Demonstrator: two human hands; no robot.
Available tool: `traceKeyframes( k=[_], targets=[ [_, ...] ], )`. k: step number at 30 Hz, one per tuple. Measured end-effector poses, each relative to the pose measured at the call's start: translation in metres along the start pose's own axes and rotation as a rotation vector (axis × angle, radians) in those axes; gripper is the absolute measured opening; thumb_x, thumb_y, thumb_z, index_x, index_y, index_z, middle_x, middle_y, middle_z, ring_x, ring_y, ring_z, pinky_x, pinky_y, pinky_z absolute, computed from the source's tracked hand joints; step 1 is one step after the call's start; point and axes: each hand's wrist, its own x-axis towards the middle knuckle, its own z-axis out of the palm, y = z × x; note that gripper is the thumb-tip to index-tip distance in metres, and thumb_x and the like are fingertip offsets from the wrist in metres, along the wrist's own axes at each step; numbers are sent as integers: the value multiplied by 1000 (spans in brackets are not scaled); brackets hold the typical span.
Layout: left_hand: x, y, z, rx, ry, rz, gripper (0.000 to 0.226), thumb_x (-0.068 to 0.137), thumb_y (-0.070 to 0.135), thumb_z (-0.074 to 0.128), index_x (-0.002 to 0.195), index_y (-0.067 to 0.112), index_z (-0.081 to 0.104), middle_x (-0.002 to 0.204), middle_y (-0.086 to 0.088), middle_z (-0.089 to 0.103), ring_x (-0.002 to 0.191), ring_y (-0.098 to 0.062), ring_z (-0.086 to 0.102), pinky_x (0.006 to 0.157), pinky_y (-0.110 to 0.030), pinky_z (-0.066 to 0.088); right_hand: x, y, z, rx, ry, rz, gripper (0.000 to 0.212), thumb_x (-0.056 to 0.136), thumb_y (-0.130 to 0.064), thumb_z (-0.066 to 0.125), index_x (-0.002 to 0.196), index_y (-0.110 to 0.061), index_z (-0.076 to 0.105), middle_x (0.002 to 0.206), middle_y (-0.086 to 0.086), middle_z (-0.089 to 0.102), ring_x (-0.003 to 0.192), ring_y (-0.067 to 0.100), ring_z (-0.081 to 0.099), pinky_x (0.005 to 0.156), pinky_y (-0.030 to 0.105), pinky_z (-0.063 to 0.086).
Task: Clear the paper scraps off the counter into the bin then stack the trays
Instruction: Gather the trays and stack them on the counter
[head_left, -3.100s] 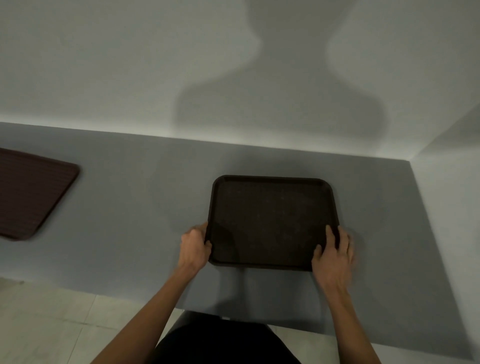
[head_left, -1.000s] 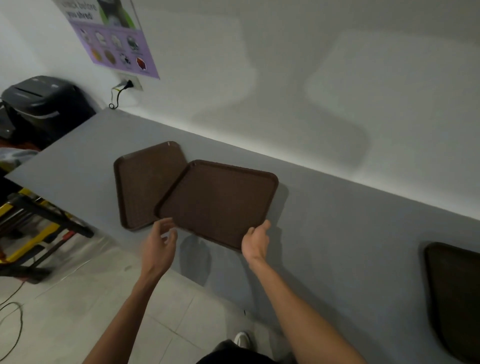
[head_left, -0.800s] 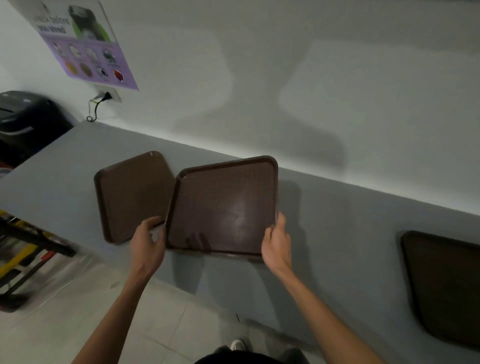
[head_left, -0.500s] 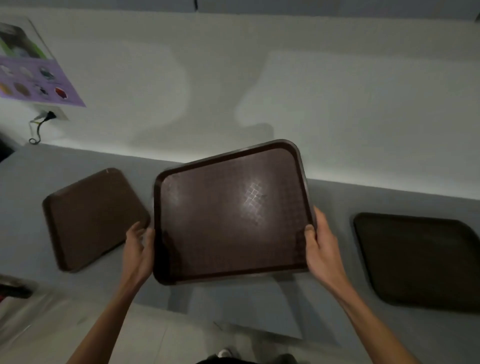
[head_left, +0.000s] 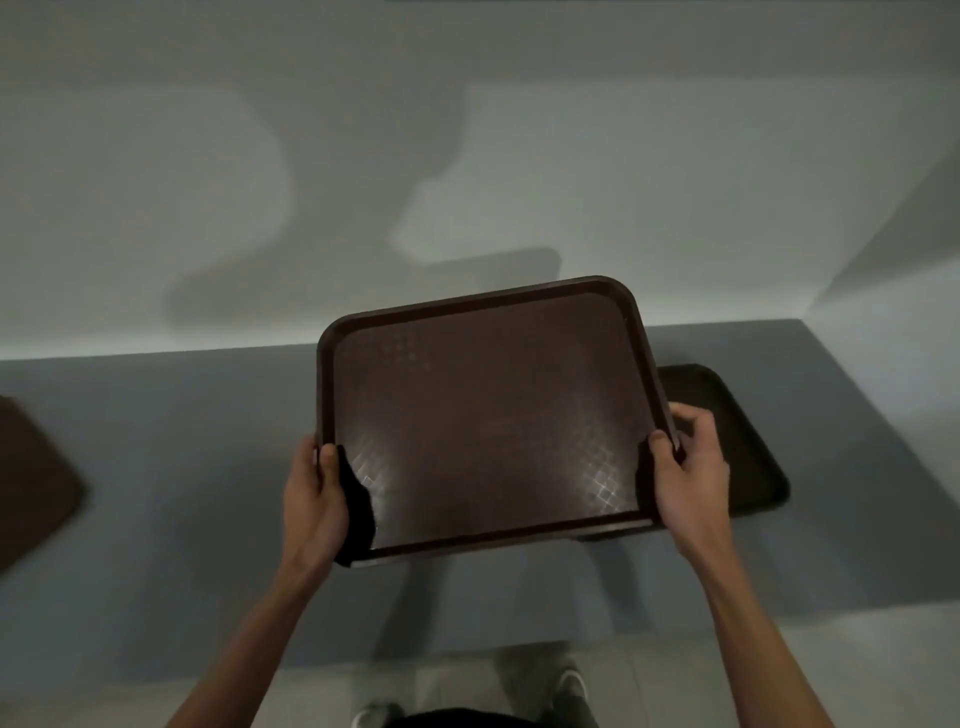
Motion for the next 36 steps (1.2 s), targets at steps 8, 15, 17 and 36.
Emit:
traceKeyframes(
  k=[8,15,17,36],
  targets=[
    [-62,51,172,-9,-75,-85,25,109,27,44,129,20,57,119,-2,68,109,-26,63,84,-36,44,77,105,-116,-155,202,36,26,103,-18,63,128,-25,66,108,0,75,99,20,69,88,34,52],
    [-105,65,268,44,-109,-226,28,107,17,47,136,13,47,128,-10,64,115,-33,62,83,-34,43,131,192,-156,-296,164,94,31,105,-17,62,135,-13,66,121,18,75,111,39,70,96,43,51],
    [-111,56,284,68,-83,-224,29,107,18,47,136,16,49,129,-9,65,118,-33,62,90,-40,50,139,215,-155,-330,120,134,32,106,-17,60,137,-11,65,123,22,73,113,42,69,98,45,50],
    [-106,28,349,213,-55,-281,47,108,10,45,155,4,41,148,-22,54,133,-41,54,113,-43,39,170,286,-129,-382,43,206,36,111,-21,48,143,-8,57,123,27,69,105,50,67,90,50,52]
  ],
)
